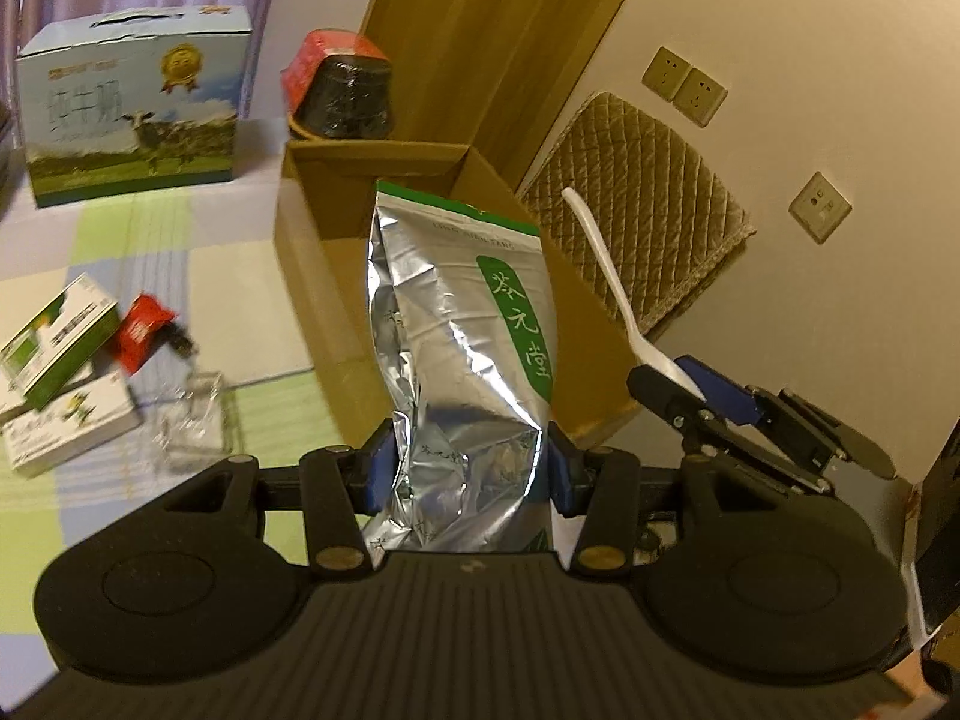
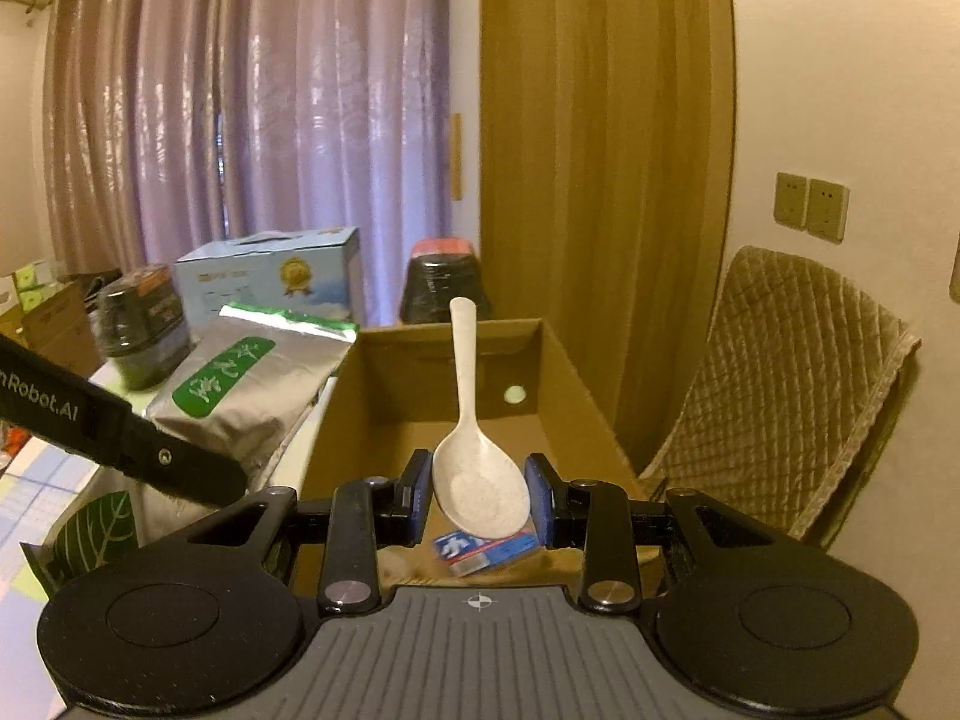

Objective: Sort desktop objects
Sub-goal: 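Lower the foil bag and white spoon into the cardboard box, opening both tools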

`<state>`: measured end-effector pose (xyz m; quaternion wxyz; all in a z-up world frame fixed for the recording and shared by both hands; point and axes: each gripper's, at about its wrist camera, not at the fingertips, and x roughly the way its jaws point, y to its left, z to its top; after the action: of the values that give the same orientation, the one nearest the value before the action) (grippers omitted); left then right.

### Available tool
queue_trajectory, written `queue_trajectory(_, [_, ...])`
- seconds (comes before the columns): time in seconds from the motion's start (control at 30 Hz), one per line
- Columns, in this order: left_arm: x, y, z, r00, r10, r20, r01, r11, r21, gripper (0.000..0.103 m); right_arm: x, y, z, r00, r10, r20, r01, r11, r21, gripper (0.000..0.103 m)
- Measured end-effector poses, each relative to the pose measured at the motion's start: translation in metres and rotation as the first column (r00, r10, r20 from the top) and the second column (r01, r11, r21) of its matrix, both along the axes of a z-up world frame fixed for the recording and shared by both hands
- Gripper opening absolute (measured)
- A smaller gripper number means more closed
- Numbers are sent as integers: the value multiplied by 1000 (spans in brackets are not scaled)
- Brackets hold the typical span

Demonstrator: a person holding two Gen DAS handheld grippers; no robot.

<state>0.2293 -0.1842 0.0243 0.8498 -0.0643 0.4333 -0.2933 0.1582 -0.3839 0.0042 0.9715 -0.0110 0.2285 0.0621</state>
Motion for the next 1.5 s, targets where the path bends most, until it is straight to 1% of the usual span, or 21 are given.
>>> queue_trajectory(0.27, [32,-29,-6,1000,18,-19,-18,1000,-15,43,32,-23,-4,999,-28,-23,28,1000,12,30])
queue_trajectory(0.4, [46,-38,-10,999,33,-36,-34,999,-35,43,48,-29,-6,999,-38,-33,39,999,23,30])
queue_trajectory(0.7, [70,-58,-17,996,71,-46,-74,995,-60,43,72,-35,-12,998,-49,-49,50,998,26,30])
queue_trajectory(0.77, [74,-58,-19,996,84,-43,-87,994,-71,46,75,-35,-14,997,-53,-54,54,998,26,30])
queue_trajectory(0.8, [75,-57,-20,995,91,-38,-94,992,-86,49,76,-36,-16,997,-54,-57,56,998,27,30])
queue_trajectory(0.83, [77,-55,-21,994,99,-36,-102,990,-97,54,77,-37,-17,997,-55,-62,57,998,28,30])
queue_trajectory(0.93, [76,-51,-23,994,106,-4,-106,993,-57,55,79,-39,-23,996,-59,-73,61,998,30,30])
queue_trajectory(1.1, [70,-32,-26,993,121,9,-120,992,-40,55,80,-38,-31,994,-56,-89,59,998,31,30])
queue_trajectory(1.2, [67,-21,-28,991,130,-1,-130,990,-48,55,81,-34,-34,994,-50,-97,54,998,33,30])
queue_trajectory(1.27, [64,-14,-29,990,140,0,-140,989,-51,58,82,-31,-36,994,-45,-101,49,998,36,30])
queue_trajectory(1.4, [60,-5,-29,990,143,5,-142,989,-38,59,83,-23,-36,994,-33,-101,37,998,45,30])
queue_trajectory(1.47, [58,-2,-29,989,146,6,-145,989,-38,60,84,-21,-34,995,-28,-92,34,997,68,30])
queue_trajectory(1.5, [57,0,-29,989,148,6,-147,988,-40,61,85,-22,-32,996,-26,-85,34,995,96,31])
